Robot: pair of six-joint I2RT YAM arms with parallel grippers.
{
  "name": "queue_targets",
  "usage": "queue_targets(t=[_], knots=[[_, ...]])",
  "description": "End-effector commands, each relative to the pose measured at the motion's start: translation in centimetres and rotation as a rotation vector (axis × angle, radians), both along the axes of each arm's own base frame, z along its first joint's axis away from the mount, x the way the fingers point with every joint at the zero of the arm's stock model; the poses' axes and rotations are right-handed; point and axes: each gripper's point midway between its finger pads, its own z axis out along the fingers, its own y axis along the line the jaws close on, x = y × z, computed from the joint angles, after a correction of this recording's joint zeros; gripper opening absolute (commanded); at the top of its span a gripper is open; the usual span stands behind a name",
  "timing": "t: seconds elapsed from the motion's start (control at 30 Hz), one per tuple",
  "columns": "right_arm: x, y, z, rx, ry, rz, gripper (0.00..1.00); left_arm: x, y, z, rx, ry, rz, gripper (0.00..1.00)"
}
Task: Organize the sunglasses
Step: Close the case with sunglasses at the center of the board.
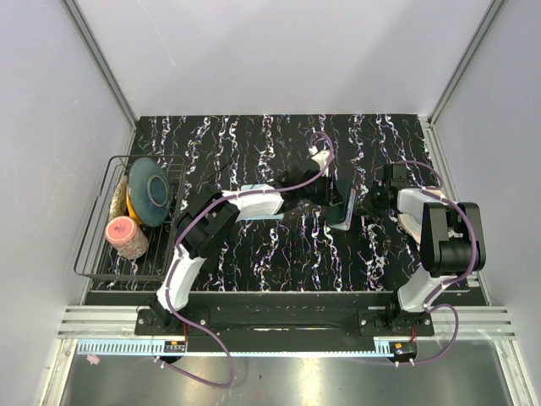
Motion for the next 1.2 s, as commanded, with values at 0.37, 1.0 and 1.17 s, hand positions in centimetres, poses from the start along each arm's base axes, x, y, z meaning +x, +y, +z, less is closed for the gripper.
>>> queue_targets(t=[0.37, 1.0, 1.17], knots=[[-0.5, 0.4, -0.6, -0.007, 0.05, 0.012, 0.23, -0.9, -1.3, -0.9, 0.046, 0.018, -0.038, 0.32], [0.7, -1.0, 8.5, -0.205, -0.184, -0.002, 0.48, 1.6, 7.3, 7.5, 0.114, -0.196, 0.247, 0.39], [1.1, 3.2, 7.6, -0.276, -0.13, 0.107, 0.58, 1.6, 12.4, 10.7, 0.103, -0.222, 0.369, 0.45]])
